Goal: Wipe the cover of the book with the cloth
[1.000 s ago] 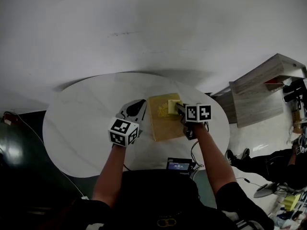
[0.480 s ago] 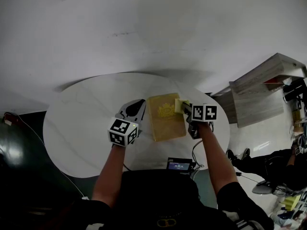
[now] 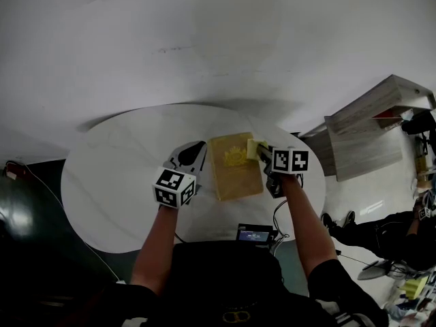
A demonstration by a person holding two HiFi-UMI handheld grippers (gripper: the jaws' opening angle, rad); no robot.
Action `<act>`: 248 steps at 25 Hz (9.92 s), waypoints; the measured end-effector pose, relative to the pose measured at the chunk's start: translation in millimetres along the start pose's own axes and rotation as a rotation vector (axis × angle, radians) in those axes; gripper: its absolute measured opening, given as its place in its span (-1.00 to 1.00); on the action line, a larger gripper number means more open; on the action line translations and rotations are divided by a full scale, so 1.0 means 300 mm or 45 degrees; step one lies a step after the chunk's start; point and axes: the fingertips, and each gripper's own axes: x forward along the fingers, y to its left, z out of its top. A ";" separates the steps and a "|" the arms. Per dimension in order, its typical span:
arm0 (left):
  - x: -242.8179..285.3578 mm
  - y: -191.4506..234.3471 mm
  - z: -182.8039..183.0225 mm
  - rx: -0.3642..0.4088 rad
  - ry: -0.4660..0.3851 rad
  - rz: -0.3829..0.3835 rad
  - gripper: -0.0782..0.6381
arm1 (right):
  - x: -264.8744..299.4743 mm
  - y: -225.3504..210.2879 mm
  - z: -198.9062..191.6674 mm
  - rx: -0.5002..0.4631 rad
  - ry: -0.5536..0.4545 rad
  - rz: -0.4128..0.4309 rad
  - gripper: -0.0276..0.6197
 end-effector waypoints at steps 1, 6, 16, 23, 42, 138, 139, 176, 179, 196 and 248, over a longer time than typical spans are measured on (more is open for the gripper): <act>-0.001 -0.003 0.001 0.001 -0.001 -0.001 -0.76 | -0.007 0.014 0.009 -0.009 -0.010 0.010 -0.64; -0.001 -0.010 0.005 0.002 -0.005 -0.003 -0.76 | -0.022 0.112 0.050 -0.065 -0.051 0.080 -0.64; -0.016 -0.014 0.006 0.004 -0.012 0.002 -0.76 | 0.024 0.298 -0.017 -0.138 0.002 0.215 -0.64; -0.030 -0.012 0.001 0.006 -0.008 0.005 -0.76 | 0.064 0.382 -0.093 -0.162 0.082 0.260 -0.64; -0.040 -0.021 -0.010 -0.004 -0.003 0.009 -0.76 | 0.116 0.341 -0.201 -0.158 0.179 0.197 -0.64; -0.059 -0.113 -0.059 -0.040 0.005 0.025 -0.76 | 0.015 0.277 -0.325 -0.032 0.188 0.236 -0.64; -0.058 -0.115 -0.058 -0.039 0.006 0.024 -0.76 | 0.011 0.268 -0.323 -0.029 0.185 0.233 -0.64; -0.017 -0.154 -0.056 -0.029 0.019 -0.010 -0.76 | -0.148 -0.022 -0.267 0.113 0.040 0.092 -0.64; -0.020 -0.152 -0.053 -0.029 0.016 -0.006 -0.76 | -0.166 0.041 -0.240 0.083 0.012 0.181 -0.64; -0.050 -0.141 -0.065 -0.046 0.011 0.019 -0.76 | -0.060 0.378 -0.336 -0.057 0.206 0.438 -0.64; -0.034 -0.160 -0.080 -0.049 0.024 -0.007 -0.76 | -0.171 0.011 -0.364 0.109 0.136 0.164 -0.64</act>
